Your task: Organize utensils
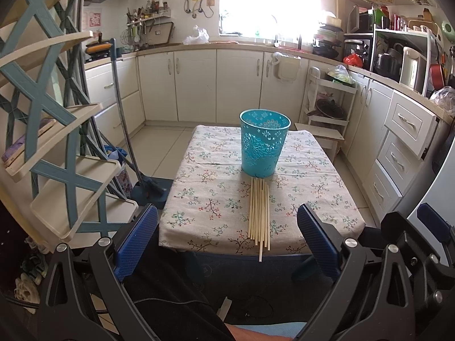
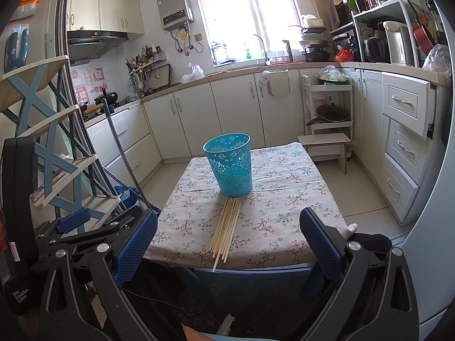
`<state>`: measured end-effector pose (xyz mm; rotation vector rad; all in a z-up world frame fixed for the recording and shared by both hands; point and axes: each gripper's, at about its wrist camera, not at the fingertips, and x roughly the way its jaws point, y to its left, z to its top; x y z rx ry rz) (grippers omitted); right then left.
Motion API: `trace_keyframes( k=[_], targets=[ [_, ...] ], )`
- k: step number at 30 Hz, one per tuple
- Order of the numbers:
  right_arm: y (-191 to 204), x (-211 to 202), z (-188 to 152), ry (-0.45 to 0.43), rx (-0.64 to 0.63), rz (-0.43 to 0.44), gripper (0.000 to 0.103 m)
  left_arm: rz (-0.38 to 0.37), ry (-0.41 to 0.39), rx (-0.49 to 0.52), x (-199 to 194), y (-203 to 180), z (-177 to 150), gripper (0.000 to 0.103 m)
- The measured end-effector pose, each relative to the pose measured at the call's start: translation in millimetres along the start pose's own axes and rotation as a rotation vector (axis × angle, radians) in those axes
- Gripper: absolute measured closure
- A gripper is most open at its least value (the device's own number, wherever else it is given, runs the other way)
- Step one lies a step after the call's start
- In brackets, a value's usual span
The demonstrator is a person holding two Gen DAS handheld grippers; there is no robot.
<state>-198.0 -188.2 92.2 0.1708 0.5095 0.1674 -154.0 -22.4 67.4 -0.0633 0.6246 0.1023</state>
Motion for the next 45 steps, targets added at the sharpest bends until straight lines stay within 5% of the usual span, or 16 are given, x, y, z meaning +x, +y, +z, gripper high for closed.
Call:
trace_keyframes(
  k=[14, 27, 29, 45],
  targets=[
    [-51.7, 132.3, -5.4, 0.175, -0.018, -0.138, 0.008, 0.015, 0.148, -0.035, 126.6, 8.5, 8.1, 0.009],
    [-43.8, 299.4, -37.8, 0.404, -0.017, -0.067, 0.062, 0.046, 0.245, -0.094, 225.3, 14.6, 11.1, 0.009],
    [-40.6, 310.8, -41.4, 0.42, -0.023, -0.064, 0.069, 0.044, 0.259, -0.098, 237.1, 13.7, 11.5, 0.009],
    [-32.4, 330.8, -40.0, 0.404, -0.087, -0.018, 0.069, 0.054, 0.316, -0.077, 297.2, 2.3, 9.5, 0.009]
  ],
)
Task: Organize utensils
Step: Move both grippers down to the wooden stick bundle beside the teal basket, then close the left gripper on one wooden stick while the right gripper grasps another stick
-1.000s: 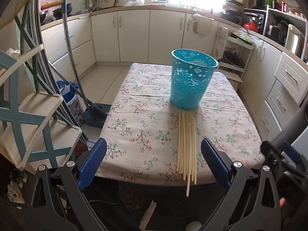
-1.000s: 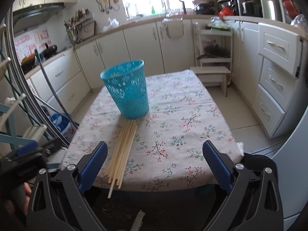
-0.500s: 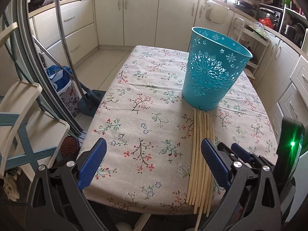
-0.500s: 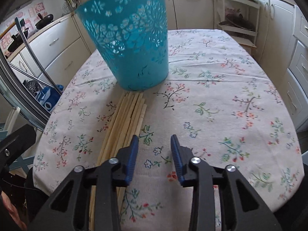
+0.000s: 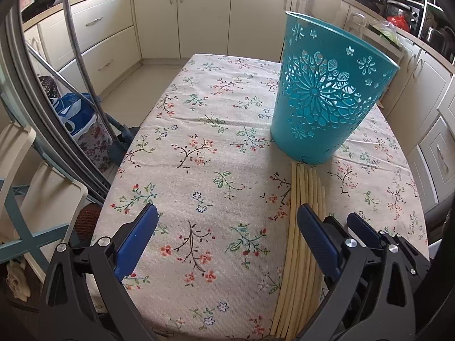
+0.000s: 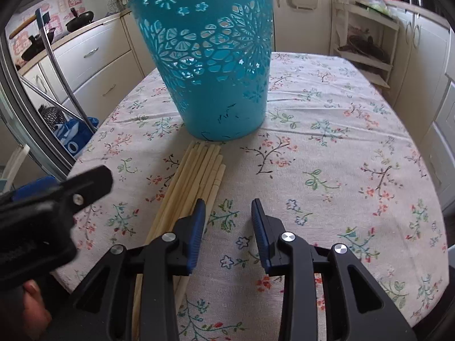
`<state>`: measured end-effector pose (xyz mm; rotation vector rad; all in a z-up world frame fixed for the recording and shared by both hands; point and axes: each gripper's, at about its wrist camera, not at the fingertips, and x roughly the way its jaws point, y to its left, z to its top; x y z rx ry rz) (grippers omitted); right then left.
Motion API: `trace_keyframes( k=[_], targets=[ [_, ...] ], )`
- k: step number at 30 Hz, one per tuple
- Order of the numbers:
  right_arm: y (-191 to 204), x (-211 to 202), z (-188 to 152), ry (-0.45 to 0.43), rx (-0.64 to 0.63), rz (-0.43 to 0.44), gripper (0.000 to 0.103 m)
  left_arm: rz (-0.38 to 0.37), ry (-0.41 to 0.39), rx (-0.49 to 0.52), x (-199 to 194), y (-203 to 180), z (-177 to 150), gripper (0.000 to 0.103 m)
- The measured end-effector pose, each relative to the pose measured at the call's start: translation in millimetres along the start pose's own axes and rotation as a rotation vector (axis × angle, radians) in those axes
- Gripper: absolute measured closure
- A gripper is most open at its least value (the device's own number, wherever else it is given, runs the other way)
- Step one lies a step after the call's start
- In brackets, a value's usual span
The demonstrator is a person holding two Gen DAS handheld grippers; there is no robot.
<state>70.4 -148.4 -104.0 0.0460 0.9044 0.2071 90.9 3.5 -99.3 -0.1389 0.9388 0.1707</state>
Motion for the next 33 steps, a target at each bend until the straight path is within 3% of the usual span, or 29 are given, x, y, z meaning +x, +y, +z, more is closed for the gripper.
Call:
trace_keyframes(
  k=[5, 10, 15, 28, 30, 33],
  targets=[
    [2.4, 1.6, -0.4, 0.0, -0.028, -0.01, 0.069, 0.007, 0.007, -0.002, 5.7, -1.7, 2.0, 0.009],
    [3.6, 2.9, -0.4, -0.003, -0.149, -0.048, 0.075, 0.013, 0.019, 0.029, 17.7, -7.3, 3.1, 0.009],
    [-17.3, -0.5, 2.0, 0.007, -0.155, -0.035, 0.082, 0.017, 0.049, 0.082, 40.6, -16.4, 6.8, 0.009],
    [-36.8, 0.2, 11.2, 0.019, -0.134, 0.019, 0.082, 0.038, 0.071, 0.132, 67.1, -29.2, 15.9, 0.009],
    [-33.3, 1.2, 11.2, 0.03, -0.139, 0.011, 0.084, 0.024, 0.062, 0.131, 66.8, -30.6, 16.6, 0.015],
    [-24.2, 2.9, 13.1, 0.053, -0.197, 0.04, 0.09, -0.021, 0.049, 0.163, 62.8, -38.7, 18.3, 0.042]
  ],
)
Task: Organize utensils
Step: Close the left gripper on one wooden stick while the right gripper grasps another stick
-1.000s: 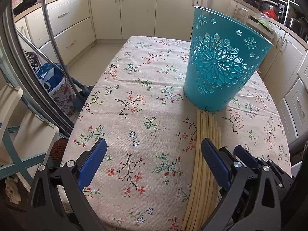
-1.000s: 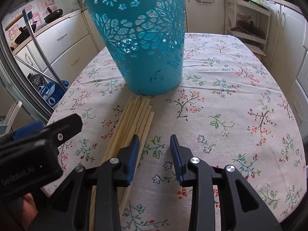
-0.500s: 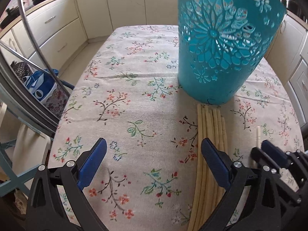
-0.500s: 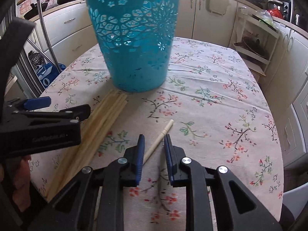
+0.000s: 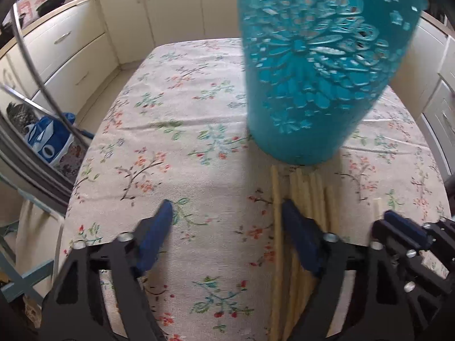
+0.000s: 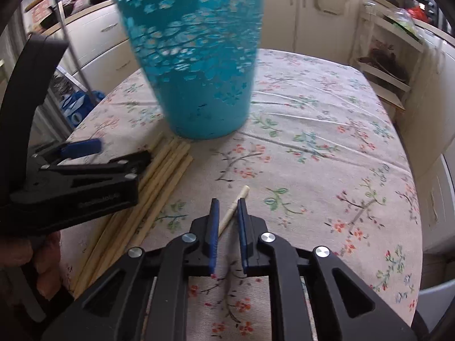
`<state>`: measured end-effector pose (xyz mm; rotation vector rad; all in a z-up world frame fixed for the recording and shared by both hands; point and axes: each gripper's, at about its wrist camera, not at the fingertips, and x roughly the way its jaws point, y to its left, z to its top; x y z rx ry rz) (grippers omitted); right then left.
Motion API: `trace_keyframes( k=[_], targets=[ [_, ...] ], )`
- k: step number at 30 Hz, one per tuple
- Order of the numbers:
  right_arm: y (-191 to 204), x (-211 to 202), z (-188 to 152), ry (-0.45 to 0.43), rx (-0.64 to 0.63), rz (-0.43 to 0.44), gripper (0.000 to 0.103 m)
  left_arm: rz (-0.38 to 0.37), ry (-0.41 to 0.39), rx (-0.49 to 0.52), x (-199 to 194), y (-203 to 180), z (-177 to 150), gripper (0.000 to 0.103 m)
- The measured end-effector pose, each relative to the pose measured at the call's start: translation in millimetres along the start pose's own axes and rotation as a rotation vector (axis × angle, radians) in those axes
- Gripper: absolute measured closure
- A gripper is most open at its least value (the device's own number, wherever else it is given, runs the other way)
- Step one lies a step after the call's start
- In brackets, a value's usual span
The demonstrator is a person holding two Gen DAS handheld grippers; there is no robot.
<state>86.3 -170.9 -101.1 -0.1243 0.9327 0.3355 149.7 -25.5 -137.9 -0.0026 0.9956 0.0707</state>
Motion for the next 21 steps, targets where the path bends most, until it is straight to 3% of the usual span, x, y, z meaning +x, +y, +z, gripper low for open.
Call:
trace_keyframes(
  k=[2, 4, 9, 11, 13, 17, 21],
  targets=[
    [6.3, 0.6, 1.2, 0.017, -0.08, -0.003, 0.09, -0.032, 0.005, 0.028, -3.0, -5.6, 1.4, 0.067],
    [-0.3, 0.8, 6.8, 0.064, -0.085, 0.011, 0.089, -0.081, 0.014, 0.03, -5.7, -5.6, 0.7, 0.08],
    [-7.1, 1.3, 13.4, 0.121, -0.041, -0.017, 0.09, -0.111, 0.034, 0.039, -6.3, -5.3, 3.3, 0.084],
    [-5.6, 1.6, 15.8, 0.138, -0.032, 0.02, 0.094, -0.18, 0.065, 0.016, -4.2, -0.2, 7.8, 0.098],
    [-9.7, 1.0, 17.0, 0.146, -0.017, 0.033, 0.097, -0.226, 0.08, -0.022, -5.2, 8.4, 10.6, 0.098],
    [-24.7, -2.9, 12.4, 0.167, 0.038, 0.073, 0.097, -0.243, 0.099, -0.029, -6.0, 15.6, 7.3, 0.098],
    [-15.4, -1.3, 15.2, 0.173, -0.028, 0.027, 0.097, -0.249, 0.106, -0.024, -5.1, 15.2, 10.5, 0.093]
  ],
)
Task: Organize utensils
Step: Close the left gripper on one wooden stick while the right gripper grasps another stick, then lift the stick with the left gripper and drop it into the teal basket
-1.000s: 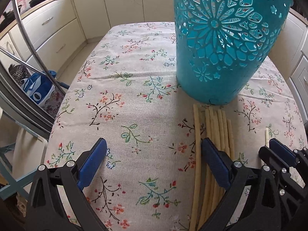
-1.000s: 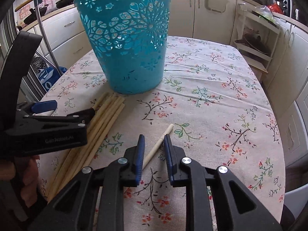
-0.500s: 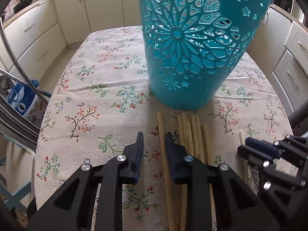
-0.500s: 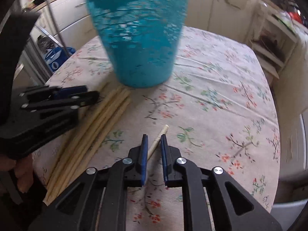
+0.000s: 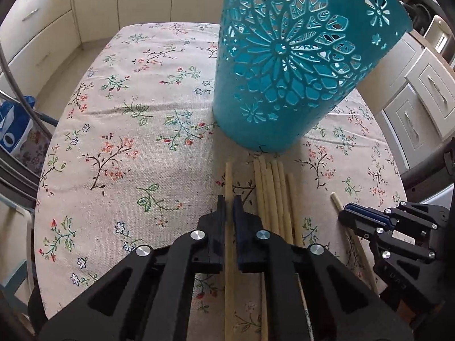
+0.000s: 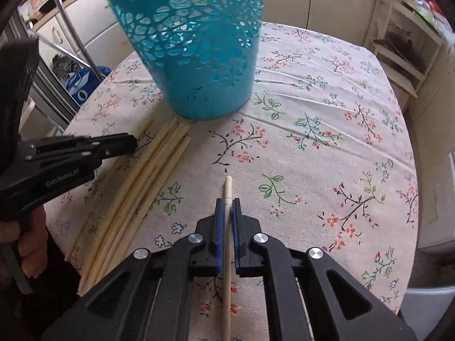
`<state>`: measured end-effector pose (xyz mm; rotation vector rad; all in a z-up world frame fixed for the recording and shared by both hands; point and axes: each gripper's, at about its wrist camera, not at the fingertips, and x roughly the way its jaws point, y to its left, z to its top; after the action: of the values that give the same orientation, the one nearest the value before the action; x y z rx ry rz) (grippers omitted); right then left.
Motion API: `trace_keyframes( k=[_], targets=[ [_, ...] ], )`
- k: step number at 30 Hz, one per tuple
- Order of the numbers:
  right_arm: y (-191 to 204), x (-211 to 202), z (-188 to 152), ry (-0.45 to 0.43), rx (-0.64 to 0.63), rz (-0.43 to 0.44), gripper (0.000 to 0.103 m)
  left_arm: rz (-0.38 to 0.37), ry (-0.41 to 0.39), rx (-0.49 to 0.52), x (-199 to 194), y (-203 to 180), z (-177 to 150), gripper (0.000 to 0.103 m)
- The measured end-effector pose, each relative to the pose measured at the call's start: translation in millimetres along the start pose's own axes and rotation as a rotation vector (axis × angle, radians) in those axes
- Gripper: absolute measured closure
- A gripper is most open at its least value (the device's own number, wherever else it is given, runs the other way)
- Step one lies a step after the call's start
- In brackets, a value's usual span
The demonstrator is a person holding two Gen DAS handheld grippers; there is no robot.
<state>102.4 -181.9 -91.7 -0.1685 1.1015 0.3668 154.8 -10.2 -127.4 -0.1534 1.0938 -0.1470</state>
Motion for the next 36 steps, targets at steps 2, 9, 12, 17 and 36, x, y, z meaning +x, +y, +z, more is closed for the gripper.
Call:
trace_keyframes(
  k=[2, 9, 12, 17, 36],
  targets=[
    [5.8, 0.7, 1.8, 0.001, -0.041, -0.026, 0.097, 0.007, 0.002, 0.02, 4.2, 0.0, 4.6, 0.091],
    [-14.0, -4.0, -11.9, -0.064, 0.085, 0.022, 0.097, -0.122, -0.102, -0.022, -58.8, -0.1, 3.3, 0.099],
    [-19.4, -7.3, -21.9, -0.119, 0.142, 0.034, 0.097, -0.193, -0.373, 0.007, -139.4, -10.9, 10.9, 0.099],
    [-23.9, -10.6, -28.6, -0.151, 0.214, 0.047, 0.097, -0.189, -0.846, 0.042, -211.0, -31.1, 44.7, 0.099],
    [-33.0, -8.8, -33.1, -0.199, 0.284, 0.095, 0.097, 0.026, -0.909, -0.083, -104.0, -29.5, 108.9, 0.098]
  ],
)
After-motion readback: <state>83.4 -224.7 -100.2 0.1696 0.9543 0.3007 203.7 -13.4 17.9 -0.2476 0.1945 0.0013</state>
